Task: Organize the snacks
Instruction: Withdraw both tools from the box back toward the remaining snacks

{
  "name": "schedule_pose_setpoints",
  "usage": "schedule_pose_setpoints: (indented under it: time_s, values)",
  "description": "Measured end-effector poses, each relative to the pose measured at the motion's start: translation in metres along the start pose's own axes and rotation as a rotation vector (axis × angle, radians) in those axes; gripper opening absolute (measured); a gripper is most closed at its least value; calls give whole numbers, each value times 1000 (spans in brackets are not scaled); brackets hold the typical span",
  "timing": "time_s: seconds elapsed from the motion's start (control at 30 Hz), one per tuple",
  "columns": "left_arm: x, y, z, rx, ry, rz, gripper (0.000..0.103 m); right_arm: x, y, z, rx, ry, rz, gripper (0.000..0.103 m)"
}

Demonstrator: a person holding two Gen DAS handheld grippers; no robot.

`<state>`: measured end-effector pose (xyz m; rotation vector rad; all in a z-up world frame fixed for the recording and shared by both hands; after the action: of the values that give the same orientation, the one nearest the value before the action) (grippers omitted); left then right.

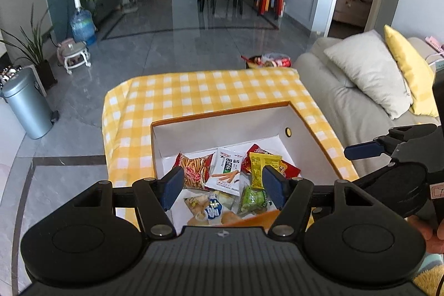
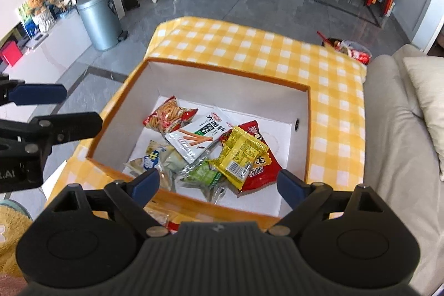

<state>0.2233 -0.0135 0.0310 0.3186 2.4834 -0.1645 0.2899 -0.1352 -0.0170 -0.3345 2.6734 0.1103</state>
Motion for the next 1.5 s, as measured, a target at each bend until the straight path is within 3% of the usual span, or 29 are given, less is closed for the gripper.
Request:
schedule_pose_setpoints:
  time_s: [0.2, 0.4, 0.63, 1.0, 1.23, 1.5]
  values:
    - [39, -7, -25, 23, -66, -10, 76, 40, 13, -30, 28, -121, 26, 89]
    - [77, -12, -36, 35, -93, -46, 76, 93, 19, -39, -23, -216, 108, 89]
    - [117, -12, -19, 73, -3, -126, 73, 149, 24, -27, 12, -247, 144, 88]
    - [152, -19, 22, 55, 162, -135, 65, 203, 22, 33, 11, -30, 266, 68]
    - [159, -14, 38, 32, 218, -149, 65, 200, 17, 65, -46, 32, 341, 55]
    - [160, -10, 55, 32, 257, -163, 65, 196, 22, 85, -90, 83, 329, 40]
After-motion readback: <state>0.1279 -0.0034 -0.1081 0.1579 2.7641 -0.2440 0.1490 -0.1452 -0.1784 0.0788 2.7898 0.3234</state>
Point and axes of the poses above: each gripper's, at about its wrist camera, not at the fingertips, and z roughly the way its jaws point, y to its left, x to its underside, the point moved 3 cm from there along z, roughly the way its jaws point, and after that the axes turned 7 degrees about y, right-handed, at the moved point
